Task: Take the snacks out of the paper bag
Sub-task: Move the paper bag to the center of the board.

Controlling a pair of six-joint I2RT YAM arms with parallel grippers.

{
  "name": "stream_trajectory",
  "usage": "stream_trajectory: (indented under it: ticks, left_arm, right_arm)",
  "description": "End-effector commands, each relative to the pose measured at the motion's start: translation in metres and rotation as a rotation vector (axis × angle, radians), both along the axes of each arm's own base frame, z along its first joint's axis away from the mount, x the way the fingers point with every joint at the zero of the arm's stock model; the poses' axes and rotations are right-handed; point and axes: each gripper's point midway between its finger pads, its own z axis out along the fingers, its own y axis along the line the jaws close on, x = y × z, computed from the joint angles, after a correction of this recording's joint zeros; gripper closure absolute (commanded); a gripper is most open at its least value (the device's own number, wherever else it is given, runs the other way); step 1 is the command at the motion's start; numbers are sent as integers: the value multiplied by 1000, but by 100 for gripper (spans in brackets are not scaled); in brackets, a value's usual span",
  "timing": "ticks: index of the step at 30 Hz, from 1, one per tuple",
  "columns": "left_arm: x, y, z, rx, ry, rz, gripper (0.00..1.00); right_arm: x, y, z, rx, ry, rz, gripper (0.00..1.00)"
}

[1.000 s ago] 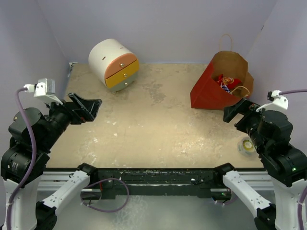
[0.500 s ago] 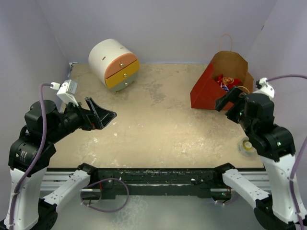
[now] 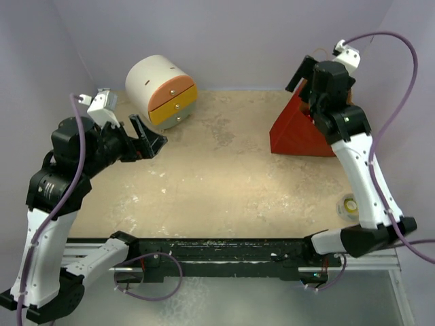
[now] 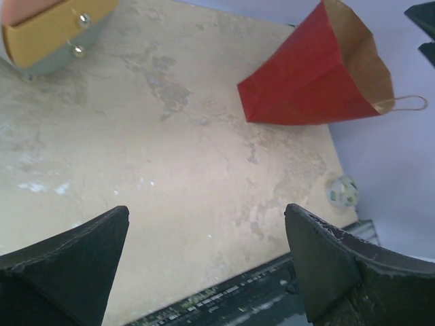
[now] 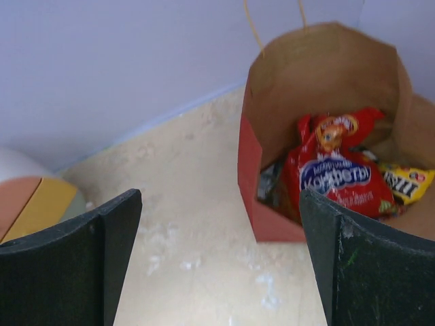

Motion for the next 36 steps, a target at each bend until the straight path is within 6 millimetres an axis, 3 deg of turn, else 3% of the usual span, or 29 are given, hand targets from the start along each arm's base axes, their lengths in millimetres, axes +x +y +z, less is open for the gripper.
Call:
stream_trajectory:
  ticks: [1,7,13,21,30,36]
  left_arm:
    - [27,14,22,109,-113,58,1]
    - [48,4,16,89,-111,58,1]
    - [74,5,12,140,-118,93,1]
    - [105,7,9,176,-123,145,1]
    - [121,4,-6,182,-82,169,1]
    - [124,2,-9,165,-68,176,1]
  right_arm:
    - [42,-27,33,-32,-124,-123,1]
    - [103,-54,13,-1,-160,-199,0]
    - [162,-73,-11,-74,-159,-243,0]
    - [224,-100,-45,-152,-125,-254,6]
    - [273,-93,-73,-158,-146,-194,15]
    - [288,-92,-82,-148,-160,-172,41]
